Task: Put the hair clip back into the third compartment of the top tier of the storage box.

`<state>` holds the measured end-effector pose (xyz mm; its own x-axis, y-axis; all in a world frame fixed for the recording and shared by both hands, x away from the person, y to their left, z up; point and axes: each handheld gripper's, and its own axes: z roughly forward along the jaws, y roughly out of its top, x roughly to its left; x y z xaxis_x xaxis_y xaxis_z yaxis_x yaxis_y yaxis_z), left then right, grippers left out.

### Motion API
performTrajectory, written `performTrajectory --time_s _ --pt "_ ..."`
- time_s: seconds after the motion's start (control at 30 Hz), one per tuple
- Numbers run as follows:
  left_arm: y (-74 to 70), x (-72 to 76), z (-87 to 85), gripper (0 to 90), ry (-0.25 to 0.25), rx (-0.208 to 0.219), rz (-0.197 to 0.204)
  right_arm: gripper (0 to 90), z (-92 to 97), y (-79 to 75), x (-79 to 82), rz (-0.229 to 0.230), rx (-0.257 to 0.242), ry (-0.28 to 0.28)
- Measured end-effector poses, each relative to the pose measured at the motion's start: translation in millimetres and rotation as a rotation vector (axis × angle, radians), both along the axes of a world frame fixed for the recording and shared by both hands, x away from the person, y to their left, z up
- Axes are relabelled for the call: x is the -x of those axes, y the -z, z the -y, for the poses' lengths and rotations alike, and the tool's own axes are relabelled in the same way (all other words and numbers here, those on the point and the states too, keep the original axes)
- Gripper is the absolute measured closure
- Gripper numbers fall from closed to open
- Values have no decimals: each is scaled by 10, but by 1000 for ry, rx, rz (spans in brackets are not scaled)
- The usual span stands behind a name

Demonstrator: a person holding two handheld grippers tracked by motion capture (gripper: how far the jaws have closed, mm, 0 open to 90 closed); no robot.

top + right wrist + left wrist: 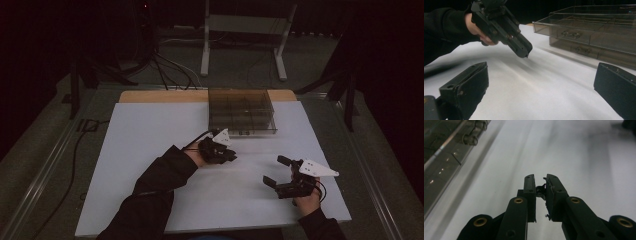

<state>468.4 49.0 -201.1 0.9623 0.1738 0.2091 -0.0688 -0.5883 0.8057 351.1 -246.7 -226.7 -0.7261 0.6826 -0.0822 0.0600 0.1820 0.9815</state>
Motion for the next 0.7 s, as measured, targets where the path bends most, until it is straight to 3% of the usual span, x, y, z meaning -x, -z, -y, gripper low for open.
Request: performTrajectory --time_s 0.7 --pt "-324 37 -16 808 20 54 8 0 4 2 -4 -2 -4 1"
